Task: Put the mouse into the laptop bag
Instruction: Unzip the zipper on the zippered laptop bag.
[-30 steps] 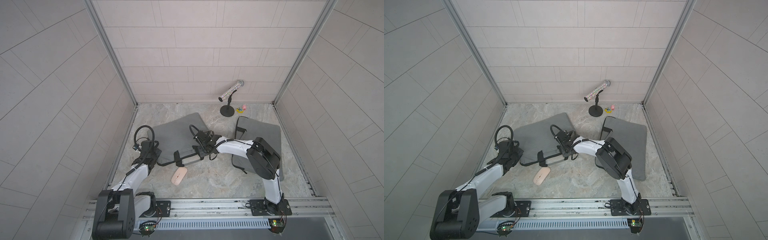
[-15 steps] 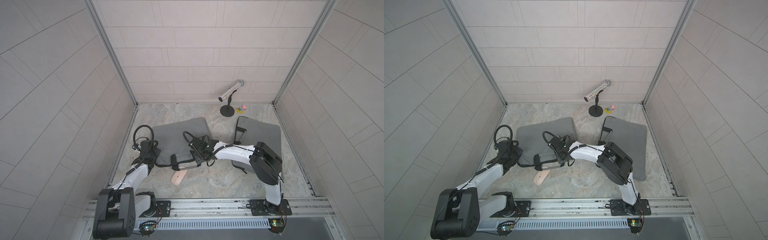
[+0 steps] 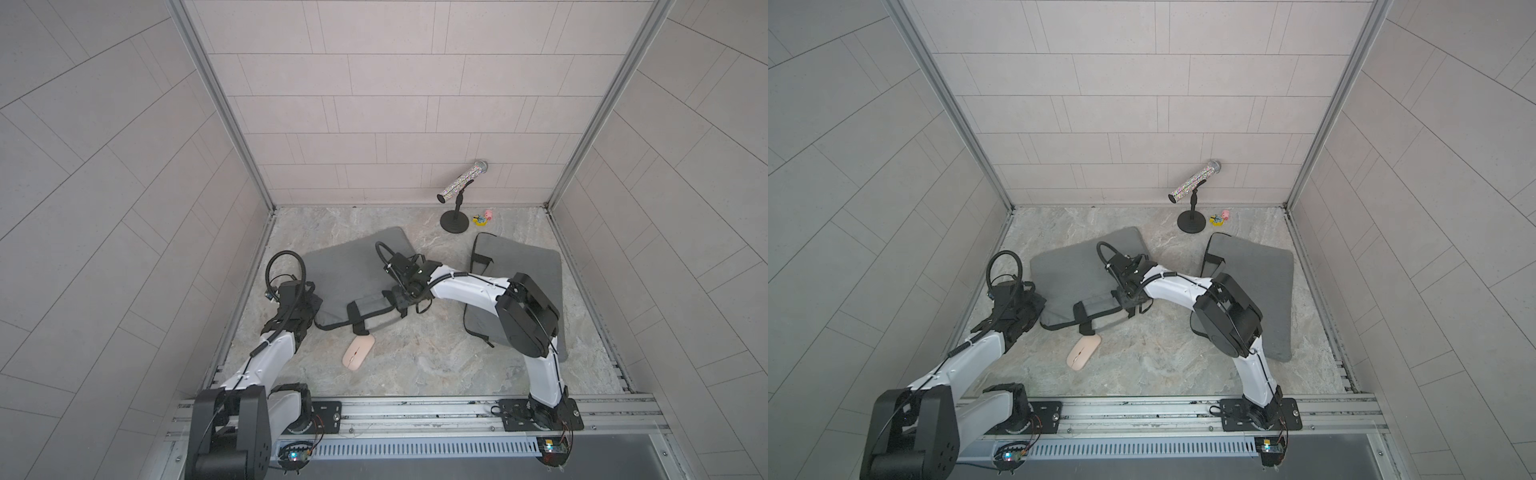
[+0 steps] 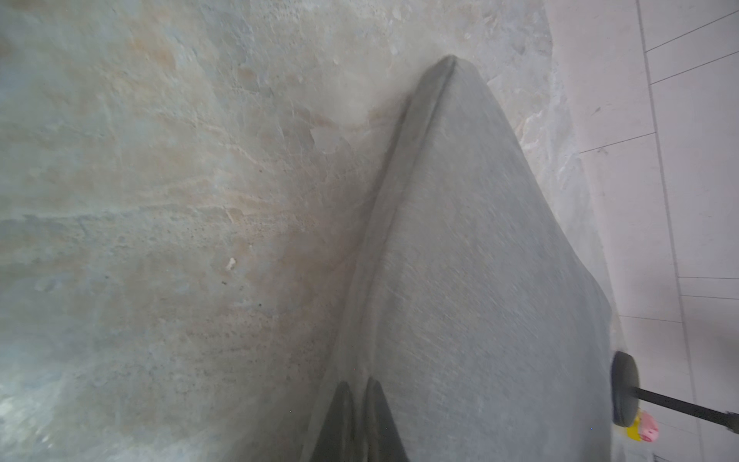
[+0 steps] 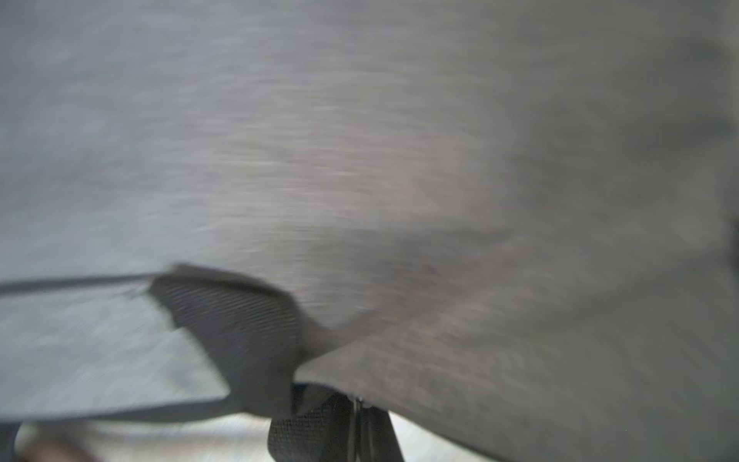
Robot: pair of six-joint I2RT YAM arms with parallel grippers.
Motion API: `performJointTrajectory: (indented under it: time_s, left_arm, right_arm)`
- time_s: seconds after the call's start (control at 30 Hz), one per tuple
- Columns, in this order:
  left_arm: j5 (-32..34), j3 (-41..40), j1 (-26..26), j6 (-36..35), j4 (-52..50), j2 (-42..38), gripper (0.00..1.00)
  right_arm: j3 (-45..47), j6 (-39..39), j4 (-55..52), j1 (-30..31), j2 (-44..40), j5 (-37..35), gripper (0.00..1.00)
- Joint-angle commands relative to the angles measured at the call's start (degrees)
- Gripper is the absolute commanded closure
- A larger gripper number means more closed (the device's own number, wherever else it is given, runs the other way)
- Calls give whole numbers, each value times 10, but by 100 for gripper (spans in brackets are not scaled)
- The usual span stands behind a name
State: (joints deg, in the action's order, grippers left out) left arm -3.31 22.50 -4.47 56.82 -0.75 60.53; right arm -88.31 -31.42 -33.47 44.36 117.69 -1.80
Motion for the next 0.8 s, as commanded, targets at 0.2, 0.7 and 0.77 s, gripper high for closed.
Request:
performJointTrajectory:
  time_s: [0.2,0.7,0.77]
  left_arm:
    - [-70,-34,-35,19,34,-24,97]
    - [-117,-38,-34,23,79,10,100]
    - [-113,-37,-34,22,76,9,100]
  right_arm:
    - [-163,54,-102,-63,101,-37,100]
    - [-122,42,-86,-2,80,79,100]
    - [-118,44,-86,2,75,86,100]
